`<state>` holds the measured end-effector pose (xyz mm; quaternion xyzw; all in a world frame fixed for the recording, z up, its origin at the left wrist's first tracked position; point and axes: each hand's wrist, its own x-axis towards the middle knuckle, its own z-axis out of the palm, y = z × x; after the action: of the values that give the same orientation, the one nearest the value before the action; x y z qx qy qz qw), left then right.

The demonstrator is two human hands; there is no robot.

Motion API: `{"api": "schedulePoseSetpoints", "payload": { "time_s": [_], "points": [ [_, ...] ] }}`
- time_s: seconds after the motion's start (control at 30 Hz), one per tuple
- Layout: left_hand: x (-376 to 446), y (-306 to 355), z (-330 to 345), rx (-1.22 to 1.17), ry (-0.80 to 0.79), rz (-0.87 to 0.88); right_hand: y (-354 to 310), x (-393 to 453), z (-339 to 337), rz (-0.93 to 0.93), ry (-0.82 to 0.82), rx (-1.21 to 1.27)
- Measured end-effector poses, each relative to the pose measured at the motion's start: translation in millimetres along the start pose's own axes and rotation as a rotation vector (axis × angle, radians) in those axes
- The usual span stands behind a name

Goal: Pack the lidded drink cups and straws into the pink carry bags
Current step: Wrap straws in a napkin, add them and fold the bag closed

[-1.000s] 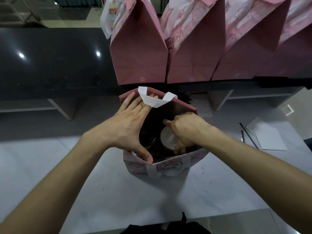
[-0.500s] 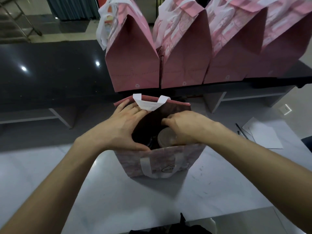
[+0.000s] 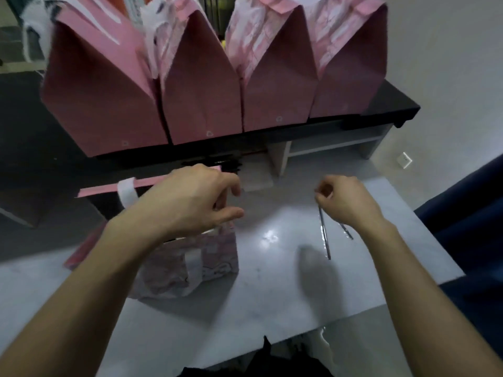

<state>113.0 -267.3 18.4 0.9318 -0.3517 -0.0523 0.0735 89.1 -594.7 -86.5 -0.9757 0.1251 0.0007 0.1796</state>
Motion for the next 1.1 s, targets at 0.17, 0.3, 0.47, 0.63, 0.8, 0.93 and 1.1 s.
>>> {"api": "schedulePoseSetpoints", "payload": {
  "time_s": [0.17,0.3,0.47,0.63,0.8,0.93,1.1],
  "points": [
    [58,57,50,-0.025,-0.030,-0.045,104,0,65,0.218,-0.211,-0.081],
    [99,83,117,-0.107,-0.147,-0.202,123,-4,101,0.133,-0.291,-0.138],
    [109,95,200,-0.312,-0.201,-0.431,127,-1,119,0.028,-0.344,-0.014],
    [117,120,254,-0.868,-0.068,-0.652,127,2,118,-0.001,-0.375,0.020],
    [138,140,278,-1.020,0.092,-0.877,131,-2,118,-0.002,-0.354,0.128],
    [157,145,277,-1.216,0.111,-0.878,139,2,116,-0.008,-0.303,0.354],
    [174,148,269,-1.261,0.164,-0.788,146,17,108,-0.158,-0.379,0.413]
  ]
}}
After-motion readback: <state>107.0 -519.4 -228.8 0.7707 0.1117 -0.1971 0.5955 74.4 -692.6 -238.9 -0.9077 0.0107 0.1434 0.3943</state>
